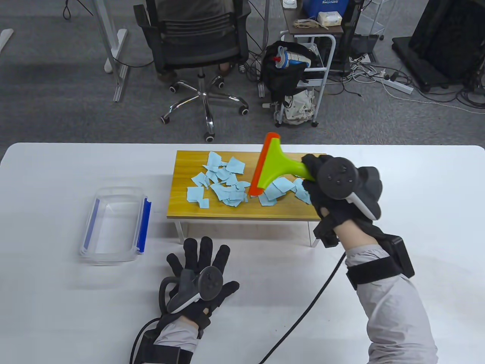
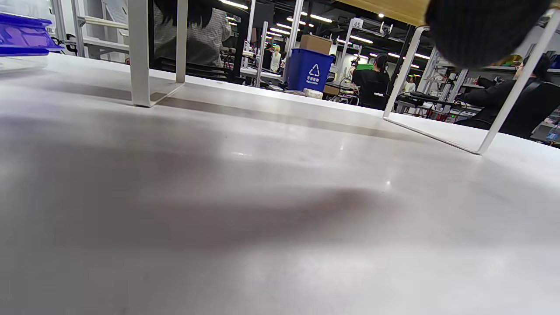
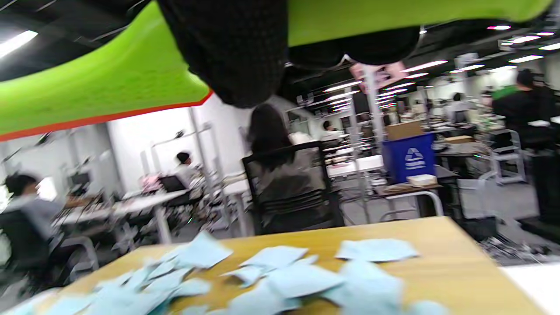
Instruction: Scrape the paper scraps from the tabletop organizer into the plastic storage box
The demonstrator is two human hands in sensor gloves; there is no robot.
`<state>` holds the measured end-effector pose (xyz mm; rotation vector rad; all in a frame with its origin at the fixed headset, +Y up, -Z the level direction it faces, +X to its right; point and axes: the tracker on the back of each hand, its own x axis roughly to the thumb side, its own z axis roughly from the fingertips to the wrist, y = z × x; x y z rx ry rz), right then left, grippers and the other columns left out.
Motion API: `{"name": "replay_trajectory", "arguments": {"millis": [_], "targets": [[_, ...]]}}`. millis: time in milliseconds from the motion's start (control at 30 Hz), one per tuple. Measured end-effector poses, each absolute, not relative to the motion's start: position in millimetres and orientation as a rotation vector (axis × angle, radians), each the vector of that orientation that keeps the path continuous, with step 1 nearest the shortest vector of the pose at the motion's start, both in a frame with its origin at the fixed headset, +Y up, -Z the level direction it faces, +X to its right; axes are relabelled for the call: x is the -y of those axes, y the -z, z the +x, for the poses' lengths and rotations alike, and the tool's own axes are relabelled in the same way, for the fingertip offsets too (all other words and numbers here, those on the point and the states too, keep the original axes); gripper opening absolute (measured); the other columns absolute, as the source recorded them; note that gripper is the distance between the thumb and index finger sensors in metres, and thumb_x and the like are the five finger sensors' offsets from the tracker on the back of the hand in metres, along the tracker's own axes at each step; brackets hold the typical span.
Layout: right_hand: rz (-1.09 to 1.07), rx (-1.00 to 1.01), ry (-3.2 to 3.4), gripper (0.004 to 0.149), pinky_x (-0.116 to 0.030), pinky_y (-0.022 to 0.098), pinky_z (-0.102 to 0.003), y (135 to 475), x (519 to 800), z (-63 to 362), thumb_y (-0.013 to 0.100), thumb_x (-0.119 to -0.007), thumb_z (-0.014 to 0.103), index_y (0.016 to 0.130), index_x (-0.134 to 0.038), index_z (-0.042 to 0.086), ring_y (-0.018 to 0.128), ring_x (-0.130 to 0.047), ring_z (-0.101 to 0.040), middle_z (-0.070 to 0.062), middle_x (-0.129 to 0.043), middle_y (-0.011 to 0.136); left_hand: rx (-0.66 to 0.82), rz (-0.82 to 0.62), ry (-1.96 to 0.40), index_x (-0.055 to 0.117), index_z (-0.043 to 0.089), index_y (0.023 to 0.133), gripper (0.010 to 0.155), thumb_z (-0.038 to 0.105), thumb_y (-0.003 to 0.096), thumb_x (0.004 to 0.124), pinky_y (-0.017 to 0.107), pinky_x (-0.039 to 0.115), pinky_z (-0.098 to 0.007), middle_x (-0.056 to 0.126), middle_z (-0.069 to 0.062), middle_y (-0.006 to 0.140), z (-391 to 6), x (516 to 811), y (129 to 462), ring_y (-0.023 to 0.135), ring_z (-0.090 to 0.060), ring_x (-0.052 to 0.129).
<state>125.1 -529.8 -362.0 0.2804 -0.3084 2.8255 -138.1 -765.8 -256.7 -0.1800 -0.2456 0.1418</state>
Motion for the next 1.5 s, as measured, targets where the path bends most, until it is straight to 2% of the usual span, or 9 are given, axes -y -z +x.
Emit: {"name": "replay_trajectory", "arguments": {"millis": [100, 233, 500, 567, 633, 1100, 1200, 1367, 1500], "targets": [[0.436, 0.248, -2.897, 0.054, -0.029, 0.051, -0.095, 372, 534, 77, 0.045, -0.091, 0.023, 0.095, -0.070, 0.024, 0.085, -0.067, -0.055, -0.010, -0.072, 0.094, 0.250, -0.182, -0.148, 0.011, 0.043, 0.109, 0.090, 0.074, 0.0490, 0.069, 0.062, 0.006, -0.083, -0.004, -0.008, 0.120, -138, 766, 257, 0.103, -0.047, -0.012], [0.640, 0.185, -3.001, 0.054, -0.019, 0.046, -0.097, 382, 553, 20, 0.047, -0.088, 0.024, 0.096, -0.067, 0.027, 0.090, -0.056, -0.059, -0.010, -0.068, 0.098, 0.253, -0.185, -0.158, 0.011, 0.043, 0.109, 0.090, 0.074, 0.0491, 0.069, 0.062, 0.006, -0.083, -0.004, -0.008, 0.120, -138, 766, 257, 0.103, -0.047, -0.012], [0.872, 0.062, -3.077, 0.054, -0.025, 0.046, -0.099, 398, 592, -44, 0.047, -0.086, 0.025, 0.096, -0.064, 0.030, 0.089, -0.057, -0.057, -0.011, -0.065, 0.099, 0.259, -0.199, -0.177, 0.011, 0.043, 0.110, 0.090, 0.075, 0.0492, 0.069, 0.062, 0.006, -0.083, -0.004, -0.009, 0.120, -138, 767, 258, 0.103, -0.047, -0.012], [0.856, 0.041, -3.127, 0.053, -0.041, 0.052, -0.094, 401, 595, -44, 0.048, -0.086, 0.025, 0.095, -0.064, 0.032, 0.088, -0.062, -0.055, -0.010, -0.066, 0.098, 0.259, -0.200, -0.179, 0.011, 0.042, 0.110, 0.090, 0.075, 0.0493, 0.069, 0.062, 0.006, -0.083, -0.004, -0.009, 0.120, -139, 767, 258, 0.103, -0.047, -0.012], [0.844, -0.007, -3.128, 0.053, -0.049, 0.054, -0.087, 407, 594, -38, 0.047, -0.087, 0.022, 0.095, -0.065, 0.031, 0.087, -0.064, -0.054, -0.011, -0.067, 0.098, 0.257, -0.197, -0.183, 0.011, 0.042, 0.110, 0.090, 0.075, 0.0493, 0.069, 0.062, 0.006, -0.083, -0.004, -0.009, 0.120, -139, 766, 258, 0.103, -0.047, -0.012], [0.832, 0.110, -3.367, 0.052, -0.046, 0.062, -0.084, 412, 574, 13, 0.046, -0.089, 0.015, 0.090, -0.069, 0.033, 0.091, -0.064, -0.049, -0.007, -0.068, 0.097, 0.256, -0.208, -0.172, 0.011, 0.042, 0.110, 0.090, 0.074, 0.0493, 0.069, 0.061, 0.006, -0.082, -0.004, -0.009, 0.120, -138, 767, 258, 0.103, -0.047, -0.013], [0.874, 0.246, -3.349, 0.052, -0.049, 0.063, -0.083, 410, 561, 13, 0.045, -0.089, 0.017, 0.090, -0.069, 0.034, 0.092, -0.065, -0.047, -0.005, -0.069, 0.097, 0.255, -0.207, -0.172, 0.011, 0.042, 0.110, 0.090, 0.074, 0.0493, 0.069, 0.061, 0.006, -0.082, -0.003, -0.009, 0.120, -138, 767, 258, 0.103, -0.047, -0.013], [0.648, 0.336, -3.246, 0.057, -0.061, 0.055, -0.080, 421, 553, 8, 0.045, -0.090, 0.022, 0.095, -0.065, 0.030, 0.082, -0.077, -0.047, -0.009, -0.072, 0.095, 0.259, -0.212, -0.179, 0.011, 0.043, 0.110, 0.089, 0.074, 0.0494, 0.069, 0.062, 0.005, -0.082, -0.003, -0.009, 0.121, -136, 768, 259, 0.103, -0.047, -0.013], [0.575, 0.397, -3.260, 0.065, -0.081, 0.034, -0.059, 429, 562, -8, 0.043, -0.089, 0.035, 0.101, -0.061, 0.024, 0.057, -0.095, -0.041, -0.014, -0.083, 0.085, 0.258, -0.213, -0.182, 0.011, 0.042, 0.110, 0.089, 0.074, 0.0495, 0.069, 0.061, 0.006, -0.082, -0.003, -0.009, 0.121, -138, 768, 259, 0.103, -0.047, -0.012]]}}
